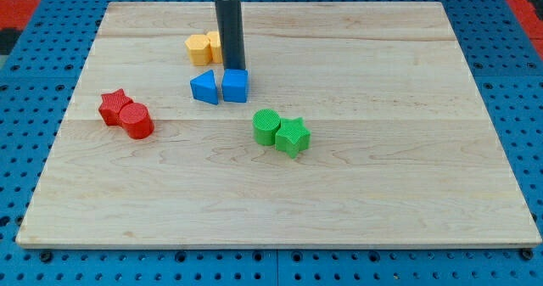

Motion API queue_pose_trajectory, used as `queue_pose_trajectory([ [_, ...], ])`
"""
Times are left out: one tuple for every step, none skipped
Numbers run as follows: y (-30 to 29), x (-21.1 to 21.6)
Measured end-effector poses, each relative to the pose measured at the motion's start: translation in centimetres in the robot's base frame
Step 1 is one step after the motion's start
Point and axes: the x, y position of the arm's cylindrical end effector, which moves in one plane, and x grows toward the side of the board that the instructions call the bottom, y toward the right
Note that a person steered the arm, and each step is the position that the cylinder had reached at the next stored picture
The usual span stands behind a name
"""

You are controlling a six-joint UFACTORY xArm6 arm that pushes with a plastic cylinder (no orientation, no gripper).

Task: Push blue triangle into blue cube

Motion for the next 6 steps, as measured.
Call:
queue_pose_trajectory([
  [-3.1,0.0],
  [-9.2,0.7],
  [-9.8,2.6],
  [-6.6,2.6],
  [-3.6,2.6],
  [-1.1,2.6],
])
